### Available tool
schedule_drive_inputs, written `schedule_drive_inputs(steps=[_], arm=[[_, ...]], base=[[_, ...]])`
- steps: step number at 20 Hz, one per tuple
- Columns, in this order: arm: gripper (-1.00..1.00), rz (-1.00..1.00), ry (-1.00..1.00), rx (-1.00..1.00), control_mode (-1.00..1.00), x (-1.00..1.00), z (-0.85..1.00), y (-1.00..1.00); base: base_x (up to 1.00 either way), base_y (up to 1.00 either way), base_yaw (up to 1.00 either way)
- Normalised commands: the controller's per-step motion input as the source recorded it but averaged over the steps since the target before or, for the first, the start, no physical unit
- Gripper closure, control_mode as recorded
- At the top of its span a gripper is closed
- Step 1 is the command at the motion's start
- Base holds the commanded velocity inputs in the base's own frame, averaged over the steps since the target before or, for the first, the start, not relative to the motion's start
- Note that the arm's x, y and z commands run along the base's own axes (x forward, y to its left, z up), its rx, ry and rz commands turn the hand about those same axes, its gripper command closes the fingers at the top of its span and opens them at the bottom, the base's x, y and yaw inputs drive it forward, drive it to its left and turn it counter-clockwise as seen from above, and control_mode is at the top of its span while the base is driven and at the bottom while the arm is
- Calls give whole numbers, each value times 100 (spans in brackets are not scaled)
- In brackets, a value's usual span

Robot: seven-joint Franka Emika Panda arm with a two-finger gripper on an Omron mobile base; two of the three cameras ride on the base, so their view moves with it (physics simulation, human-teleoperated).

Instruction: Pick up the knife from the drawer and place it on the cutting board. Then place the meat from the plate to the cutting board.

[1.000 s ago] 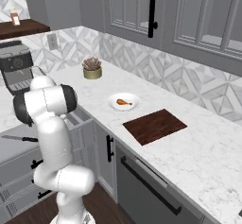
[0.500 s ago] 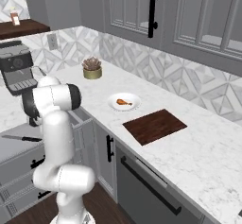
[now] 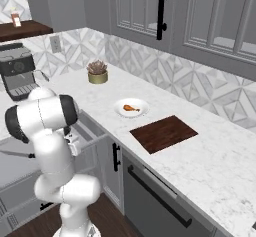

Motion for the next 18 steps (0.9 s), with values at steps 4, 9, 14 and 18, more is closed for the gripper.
schedule_drive_inputs(steps=[4, 9, 14, 18], arm=[[-100, 0, 0, 12, -100, -85, 52, -49], [-100, 0, 1, 4, -100, -4, 97, 15], [-100, 15, 3, -1, -100, 0, 100, 79], [-100, 43, 0, 0, -100, 5, 51, 82]], base=[[0, 0, 0], [0, 0, 0], [0, 0, 0], [0, 0, 0]])
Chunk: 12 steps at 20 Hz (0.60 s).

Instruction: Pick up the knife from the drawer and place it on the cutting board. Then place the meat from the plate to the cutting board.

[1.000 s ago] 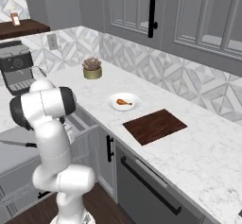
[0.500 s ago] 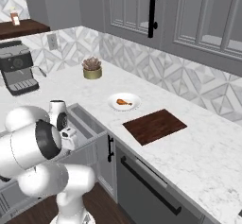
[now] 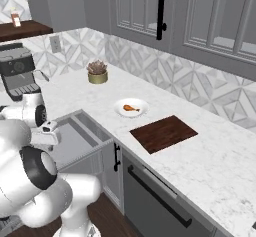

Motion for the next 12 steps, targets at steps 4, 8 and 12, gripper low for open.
schedule_drive_inputs(steps=[4, 8, 12], arm=[[-100, 56, 0, 0, -100, 31, -72, 26], [-100, 49, 0, 0, -100, 17, -72, 12], [-100, 40, 0, 1, -100, 4, -53, 18]], base=[[0, 0, 0], [0, 0, 0], [0, 0, 0]])
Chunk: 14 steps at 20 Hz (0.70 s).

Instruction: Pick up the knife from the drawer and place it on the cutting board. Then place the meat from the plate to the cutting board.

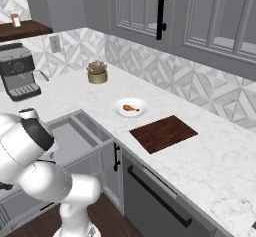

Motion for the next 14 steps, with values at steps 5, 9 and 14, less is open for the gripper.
schedule_drive_inputs(steps=[5, 9, 14], arm=[[-100, 33, 0, 1, -100, 38, -30, 11], [-100, 18, 0, 0, -100, 49, -36, 21], [-100, 11, 0, 0, -100, 26, -33, 33]], base=[[0, 0, 0], [0, 0, 0], [0, 0, 0]])
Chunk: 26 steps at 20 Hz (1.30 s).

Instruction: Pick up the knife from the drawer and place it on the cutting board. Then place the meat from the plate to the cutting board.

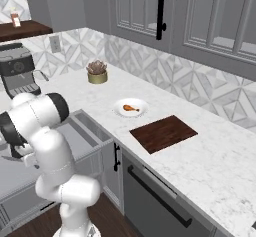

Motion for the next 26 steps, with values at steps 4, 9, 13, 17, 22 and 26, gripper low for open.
schedule_drive_inputs(steps=[4, 9, 13, 17, 22, 26], arm=[[-100, 8, 0, 0, -100, 39, -27, 22], [-100, 6, 0, 0, -100, 45, -40, 18], [-100, 5, 0, 0, -100, 36, -46, 23], [-100, 5, 0, 0, -100, 17, -43, 22], [-100, 3, 0, 0, -100, 6, -42, 9], [-100, 2, 0, 0, -100, 6, -40, 4]], base=[[0, 0, 0], [0, 0, 0], [0, 0, 0], [0, 0, 0], [0, 0, 0], [0, 0, 0]])
